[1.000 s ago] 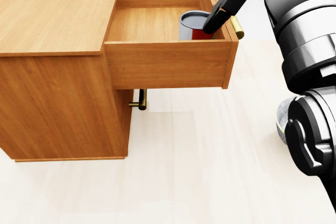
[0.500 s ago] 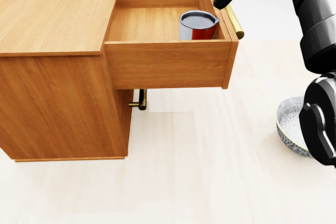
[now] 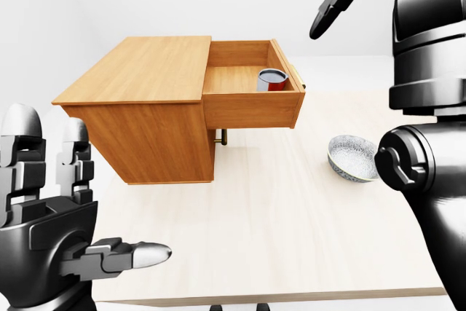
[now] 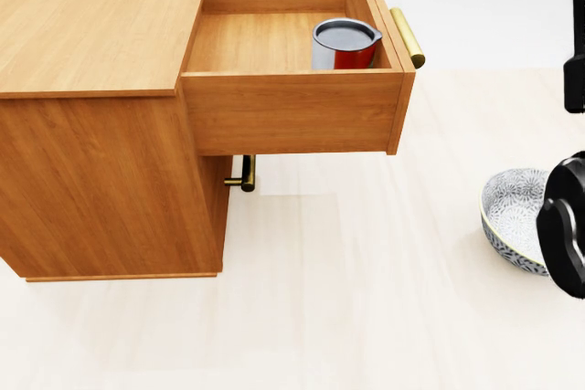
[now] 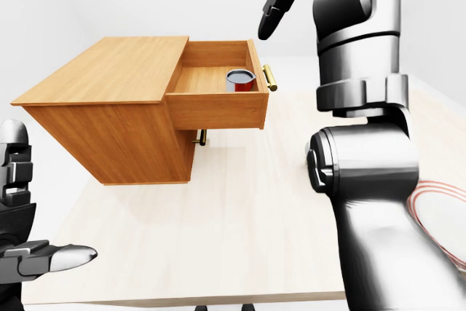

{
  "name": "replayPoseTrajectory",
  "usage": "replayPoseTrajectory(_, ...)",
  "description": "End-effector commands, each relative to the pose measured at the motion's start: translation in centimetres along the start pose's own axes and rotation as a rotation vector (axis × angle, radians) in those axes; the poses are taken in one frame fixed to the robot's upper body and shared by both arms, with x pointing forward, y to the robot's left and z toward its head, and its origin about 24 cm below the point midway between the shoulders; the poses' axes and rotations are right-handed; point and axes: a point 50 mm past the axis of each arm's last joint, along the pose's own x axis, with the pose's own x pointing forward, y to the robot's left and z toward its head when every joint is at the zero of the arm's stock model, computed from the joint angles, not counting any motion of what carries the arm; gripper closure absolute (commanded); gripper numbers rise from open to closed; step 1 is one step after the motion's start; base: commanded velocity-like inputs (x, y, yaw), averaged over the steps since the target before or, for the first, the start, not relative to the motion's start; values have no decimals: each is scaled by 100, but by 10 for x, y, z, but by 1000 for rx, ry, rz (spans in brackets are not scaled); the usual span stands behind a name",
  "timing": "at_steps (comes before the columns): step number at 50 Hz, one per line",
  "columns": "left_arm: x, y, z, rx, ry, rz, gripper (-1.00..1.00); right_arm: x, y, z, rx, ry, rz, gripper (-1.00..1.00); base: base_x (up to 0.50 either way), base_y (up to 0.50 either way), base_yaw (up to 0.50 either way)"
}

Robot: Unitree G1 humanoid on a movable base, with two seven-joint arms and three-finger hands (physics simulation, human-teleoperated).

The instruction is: Put the ketchup in the top drawer of the cabinet.

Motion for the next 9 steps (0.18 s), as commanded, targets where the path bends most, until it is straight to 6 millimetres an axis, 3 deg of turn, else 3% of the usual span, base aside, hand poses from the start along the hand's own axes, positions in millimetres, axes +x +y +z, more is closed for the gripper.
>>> replayPoseTrajectory(1,0,1,2,1,-11,3,-100,-51,14,14,-187,-130,-235,-100,0,0,0)
replayPoseTrajectory(9,-1,0,3,2,-10,-1,-100,-100,50,25,-306,-209,-350,-100,0,0,0)
